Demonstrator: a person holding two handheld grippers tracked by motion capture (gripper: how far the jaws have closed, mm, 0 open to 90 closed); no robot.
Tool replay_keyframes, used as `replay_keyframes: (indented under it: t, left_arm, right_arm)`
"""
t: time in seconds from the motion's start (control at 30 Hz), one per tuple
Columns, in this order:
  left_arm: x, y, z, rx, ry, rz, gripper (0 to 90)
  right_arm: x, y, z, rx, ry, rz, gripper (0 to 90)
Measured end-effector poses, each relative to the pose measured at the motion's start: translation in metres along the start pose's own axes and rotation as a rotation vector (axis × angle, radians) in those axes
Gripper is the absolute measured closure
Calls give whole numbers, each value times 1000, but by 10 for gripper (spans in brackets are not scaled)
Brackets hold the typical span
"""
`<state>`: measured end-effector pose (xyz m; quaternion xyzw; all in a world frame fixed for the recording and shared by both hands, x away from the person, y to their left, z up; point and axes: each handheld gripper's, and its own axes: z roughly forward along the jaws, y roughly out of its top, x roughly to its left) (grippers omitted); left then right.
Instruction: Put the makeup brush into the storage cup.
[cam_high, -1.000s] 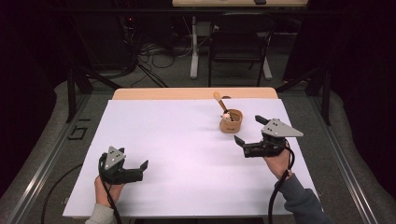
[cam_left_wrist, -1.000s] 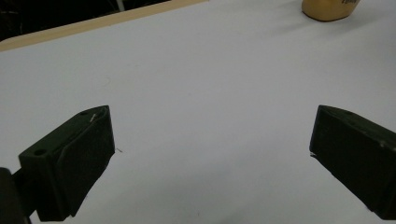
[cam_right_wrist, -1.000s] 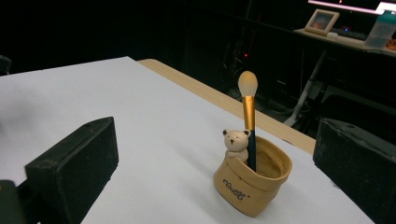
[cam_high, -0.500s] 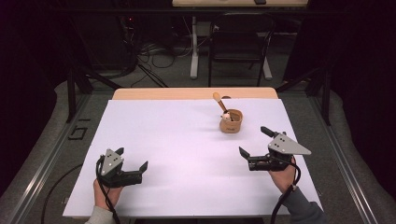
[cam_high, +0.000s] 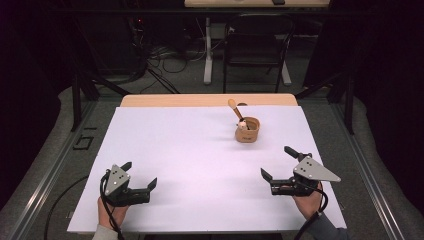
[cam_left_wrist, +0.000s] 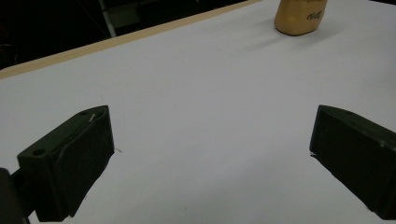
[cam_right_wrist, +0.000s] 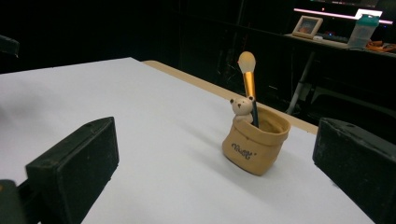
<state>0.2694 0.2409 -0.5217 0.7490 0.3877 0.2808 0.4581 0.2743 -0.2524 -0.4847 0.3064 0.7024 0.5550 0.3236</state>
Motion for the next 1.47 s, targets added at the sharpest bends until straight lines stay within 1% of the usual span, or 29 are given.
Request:
replay_keyframes:
  t: [0.07, 0.13, 0.2, 0.27, 0.33, 0.37, 0.5, 0.53, 0.63, 0.7, 0.77, 0.8, 0.93, 1.0, 1.07, 1.27, 1.33, 1.47]
  left_arm:
    - [-1, -1, -1, 2, -3, 11, 0]
    - [-1, -2, -2, -1, -5, 14, 0]
    - [-2, -3, -3, -8, -7, 12, 0]
    - [-2, -4, -5, -12, -10, 17, 0]
    - [-2, -5, -7, -10, -12, 20, 0]
    - [-2, -6, -7, -10, -11, 16, 0]
    - [-2, -9, -8, -3, -19, 15, 0]
    - [-2, -9, -9, -4, -21, 14, 0]
    - [-2, -10, -9, 5, -27, 18, 0]
    - [-2, -11, -8, 6, -28, 19, 0]
    - [-3, -11, -8, 9, -29, 21, 0]
    - [-3, -11, -8, 8, -29, 22, 0]
    - [-2, -11, -9, 8, -28, 21, 0]
    - [-1, -12, -9, 10, -27, 18, 0]
    - [-1, -12, -8, 14, -29, 20, 0]
    - [-1, -11, -6, 26, -35, 25, 0]
    - [-2, -11, -5, 29, -32, 28, 0]
    - [-2, -11, -4, 31, -31, 31, 0]
  right_arm:
    - [0, -3, -3, 9, 2, 5, 0]
    - [1, -6, -5, 13, 3, 11, 0]
    - [1, -9, -6, 3, -2, 18, 0]
    - [2, -12, -9, 12, 1, 20, 0]
    - [3, -14, -11, 26, -9, 4, 0]
    - [3, -16, -10, 17, -10, 4, 0]
    - [5, -20, -13, 50, 4, -6, 0]
    - [5, -21, -13, 49, 6, -12, 0]
    - [7, -24, -14, 54, 4, -40, 0]
    - [9, -26, -16, 65, 12, -59, 0]
    - [12, -28, -16, 83, 3, -73, 0]
    - [13, -29, -16, 83, -1, -77, 0]
    - [12, -31, -16, 79, -10, -72, 0]
    - [12, -32, -17, 91, -14, -66, 0]
    - [11, -32, -17, 91, -18, -66, 0]
    - [11, -33, -17, 91, -18, -65, 0]
    - [12, -32, -17, 96, -14, -67, 0]
    - [12, -32, -17, 92, -12, -69, 1]
